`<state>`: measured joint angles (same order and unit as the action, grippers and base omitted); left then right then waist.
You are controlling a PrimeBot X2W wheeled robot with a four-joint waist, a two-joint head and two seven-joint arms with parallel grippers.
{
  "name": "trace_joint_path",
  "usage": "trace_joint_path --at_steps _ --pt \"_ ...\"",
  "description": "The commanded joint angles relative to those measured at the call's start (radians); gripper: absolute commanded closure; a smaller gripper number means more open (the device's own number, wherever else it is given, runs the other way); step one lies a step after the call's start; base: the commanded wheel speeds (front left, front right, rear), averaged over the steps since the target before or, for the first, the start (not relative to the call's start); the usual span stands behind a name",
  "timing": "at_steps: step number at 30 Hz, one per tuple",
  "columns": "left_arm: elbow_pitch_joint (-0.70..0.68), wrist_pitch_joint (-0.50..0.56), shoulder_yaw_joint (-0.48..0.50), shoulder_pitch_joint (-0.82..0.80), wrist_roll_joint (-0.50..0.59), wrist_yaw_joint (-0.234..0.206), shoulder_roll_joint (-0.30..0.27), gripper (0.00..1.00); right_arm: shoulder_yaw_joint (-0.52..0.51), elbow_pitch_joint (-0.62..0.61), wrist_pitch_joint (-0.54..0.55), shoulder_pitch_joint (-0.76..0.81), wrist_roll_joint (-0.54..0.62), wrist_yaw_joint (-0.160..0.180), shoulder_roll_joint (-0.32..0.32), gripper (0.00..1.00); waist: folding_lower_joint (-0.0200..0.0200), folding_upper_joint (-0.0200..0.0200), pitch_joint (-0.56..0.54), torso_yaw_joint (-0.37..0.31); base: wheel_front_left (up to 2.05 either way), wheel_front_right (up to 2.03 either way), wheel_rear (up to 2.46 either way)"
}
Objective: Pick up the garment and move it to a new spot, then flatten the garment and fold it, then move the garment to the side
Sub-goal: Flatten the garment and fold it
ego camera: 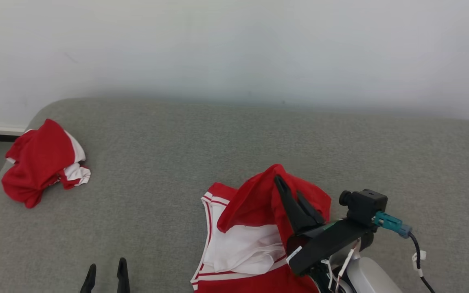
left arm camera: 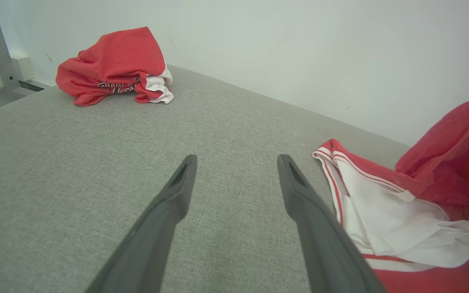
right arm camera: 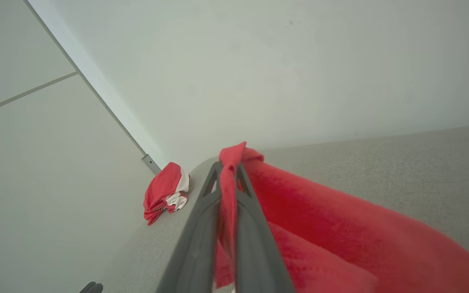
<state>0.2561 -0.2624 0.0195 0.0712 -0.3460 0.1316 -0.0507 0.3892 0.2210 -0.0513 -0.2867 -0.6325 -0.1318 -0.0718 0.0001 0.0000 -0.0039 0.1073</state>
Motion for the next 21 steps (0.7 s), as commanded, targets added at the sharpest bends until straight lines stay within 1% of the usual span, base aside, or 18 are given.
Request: trace_joint_path --at_steps 1,3,8,11,19,21 --pt "0.006 -0.003 -0.005 -0.018 -0.004 -0.002 0.001 0.0 0.004 0.005 0.003 -0.011 0.001 0.002 0.007 1.0 -0.0001 0.0 0.002 0.029 0.0 0.0 0.0" --pt "0.01 -0.003 -0.01 -0.027 -0.01 -0.002 0.001 0.0 0.019 0.032 -0.004 -0.034 0.012 0.002 0.017 1.0 -0.0001 0.0 0.009 0.052 0.0 0.0 0.0" --pt "0.014 -0.003 -0.028 -0.044 -0.024 -0.002 0.001 0.0 0.036 0.108 -0.037 -0.094 0.021 0.002 0.021 1.0 -0.0001 0.0 0.024 0.085 0.0 0.0 0.0" --pt "0.017 -0.003 -0.035 -0.059 -0.033 -0.002 0.0 0.0 0.053 0.162 -0.062 -0.125 0.002 0.002 0.022 1.0 -0.0001 0.0 0.033 0.103 0.0 0.0 0.0" --pt "0.03 -0.003 -0.051 -0.076 -0.049 -0.002 0.001 0.0 0.148 0.351 -0.122 -0.169 -0.06 0.002 0.022 1.0 -0.0001 0.0 0.044 0.129 0.0 0.0 0.0" --pt "0.031 -0.003 -0.048 -0.075 -0.05 -0.002 0.0 0.0 0.185 0.4 -0.147 -0.186 -0.051 0.002 0.022 1.0 -0.0001 0.0 0.045 0.128 0.0 0.0 0.0"
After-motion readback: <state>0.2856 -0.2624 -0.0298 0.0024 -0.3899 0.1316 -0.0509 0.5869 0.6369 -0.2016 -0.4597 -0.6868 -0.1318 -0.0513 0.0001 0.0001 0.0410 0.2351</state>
